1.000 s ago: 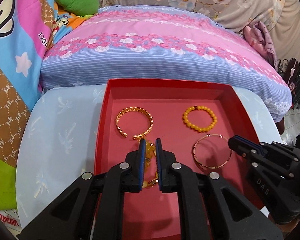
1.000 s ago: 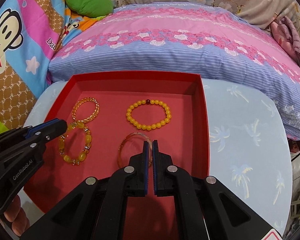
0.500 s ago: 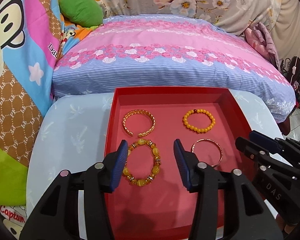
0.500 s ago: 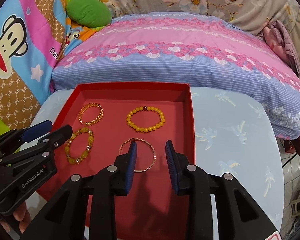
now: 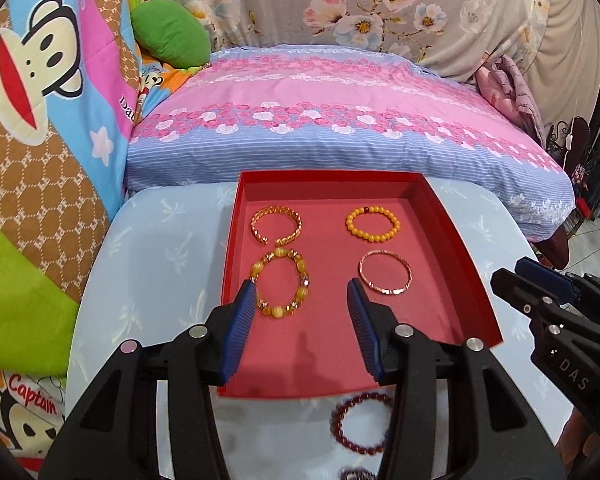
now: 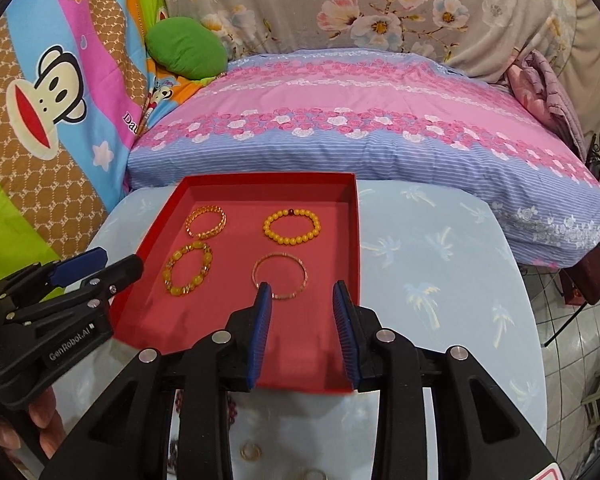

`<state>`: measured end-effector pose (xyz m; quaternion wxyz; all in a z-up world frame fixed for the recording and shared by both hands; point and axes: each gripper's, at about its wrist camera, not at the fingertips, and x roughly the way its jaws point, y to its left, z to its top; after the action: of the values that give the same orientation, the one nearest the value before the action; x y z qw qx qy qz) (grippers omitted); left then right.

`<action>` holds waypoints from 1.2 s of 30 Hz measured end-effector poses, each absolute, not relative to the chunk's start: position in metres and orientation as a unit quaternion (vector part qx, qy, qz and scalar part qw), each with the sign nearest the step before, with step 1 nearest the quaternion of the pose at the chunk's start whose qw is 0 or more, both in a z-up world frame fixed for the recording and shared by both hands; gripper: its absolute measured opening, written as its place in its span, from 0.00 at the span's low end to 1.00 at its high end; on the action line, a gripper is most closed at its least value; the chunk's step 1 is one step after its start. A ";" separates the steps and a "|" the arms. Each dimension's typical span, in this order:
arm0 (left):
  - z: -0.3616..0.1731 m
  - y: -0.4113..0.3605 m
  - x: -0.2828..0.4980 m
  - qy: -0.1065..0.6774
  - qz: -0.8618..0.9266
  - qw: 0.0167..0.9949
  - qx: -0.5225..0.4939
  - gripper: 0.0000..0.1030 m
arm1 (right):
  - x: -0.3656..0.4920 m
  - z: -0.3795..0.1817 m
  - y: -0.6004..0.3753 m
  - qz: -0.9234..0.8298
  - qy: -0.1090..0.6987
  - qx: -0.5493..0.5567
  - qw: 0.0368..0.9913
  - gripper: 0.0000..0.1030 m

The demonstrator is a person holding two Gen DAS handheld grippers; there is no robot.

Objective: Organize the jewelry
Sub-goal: 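Withdraw both tools from the red box toward the remaining jewelry, then grasp the black-and-gold bead bracelet with the left tool while the right tool grasps the garnet strand bracelet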

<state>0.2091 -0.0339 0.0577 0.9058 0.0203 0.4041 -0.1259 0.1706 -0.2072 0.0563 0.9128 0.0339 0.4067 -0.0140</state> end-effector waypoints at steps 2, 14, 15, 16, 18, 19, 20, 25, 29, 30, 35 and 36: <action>0.058 -0.031 0.199 0.405 -0.123 0.906 0.019 0.44 | 0.157 0.055 -0.207 -0.013 0.408 0.035 0.912 0.31; 0.039 -0.004 0.135 0.425 -0.119 0.897 0.005 0.44 | 0.090 0.034 -0.202 -0.015 0.428 0.032 0.903 0.31; 0.035 -0.001 0.130 0.429 -0.119 0.895 0.004 0.44 | 0.086 0.032 -0.202 -0.016 0.429 0.031 0.903 0.31; 0.031 0.001 0.125 0.433 -0.119 0.893 0.003 0.44 | 0.080 0.029 -0.201 -0.016 0.431 0.031 0.902 0.31; 0.022 0.005 0.113 0.443 -0.121 0.888 0.002 0.44 | 0.072 0.024 -0.201 -0.017 0.436 0.032 0.899 0.31; 0.016 0.007 0.106 0.448 -0.123 0.885 0.002 0.44 | 0.068 0.021 -0.201 -0.017 0.438 0.033 0.898 0.31; 0.011 0.009 0.101 0.453 -0.124 0.883 0.001 0.44 | 0.064 0.018 -0.201 -0.017 0.442 0.035 0.896 0.31; -0.014 0.013 0.076 0.480 -0.130 0.868 -0.002 0.44 | 0.048 0.004 -0.200 -0.014 0.458 0.042 0.888 0.31; -0.030 0.010 0.063 0.493 -0.141 0.859 0.007 0.44 | 0.036 -0.006 -0.195 -0.008 0.468 0.046 0.883 0.31; -0.032 0.009 0.061 0.495 -0.142 0.857 0.008 0.43 | 0.035 -0.008 -0.193 -0.005 0.470 0.047 0.882 0.31; -0.040 0.004 0.058 0.499 -0.144 0.855 0.012 0.41 | 0.028 -0.017 -0.178 0.013 0.480 0.043 0.876 0.31; -0.040 0.003 0.058 0.497 -0.143 0.856 0.016 0.40 | 0.027 -0.018 -0.174 0.017 0.481 0.042 0.876 0.31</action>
<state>0.0580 0.0028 -0.0396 0.8557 0.0160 0.4970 -0.1434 0.0274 -0.1744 -0.0179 0.8757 0.0416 0.4808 0.0168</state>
